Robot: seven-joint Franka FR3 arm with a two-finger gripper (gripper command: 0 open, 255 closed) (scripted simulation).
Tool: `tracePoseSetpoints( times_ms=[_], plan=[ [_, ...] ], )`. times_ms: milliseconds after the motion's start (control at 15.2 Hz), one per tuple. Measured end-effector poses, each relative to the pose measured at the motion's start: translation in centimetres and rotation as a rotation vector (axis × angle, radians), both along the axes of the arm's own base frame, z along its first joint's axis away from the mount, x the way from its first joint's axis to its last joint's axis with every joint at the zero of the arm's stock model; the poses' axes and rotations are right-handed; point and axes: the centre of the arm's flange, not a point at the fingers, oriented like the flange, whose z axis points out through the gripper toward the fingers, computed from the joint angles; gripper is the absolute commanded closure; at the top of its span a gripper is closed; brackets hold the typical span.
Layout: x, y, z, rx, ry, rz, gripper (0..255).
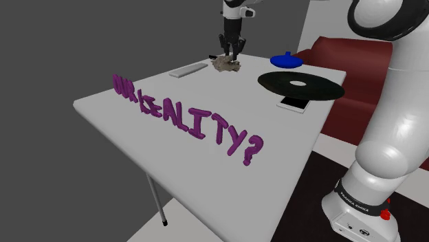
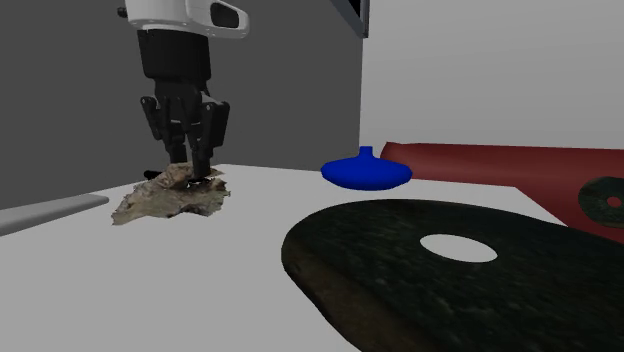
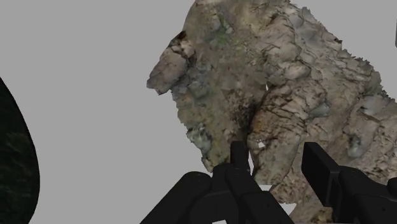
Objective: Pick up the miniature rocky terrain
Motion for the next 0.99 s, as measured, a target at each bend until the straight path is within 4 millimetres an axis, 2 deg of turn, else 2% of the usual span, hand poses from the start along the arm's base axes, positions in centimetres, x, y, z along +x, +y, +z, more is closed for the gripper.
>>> tracePoseSetpoints(
  times_ms=[990],
  plan=[
    [0.1, 0.0, 7.5, 0.000, 0.000, 0.000, 255]
  ],
)
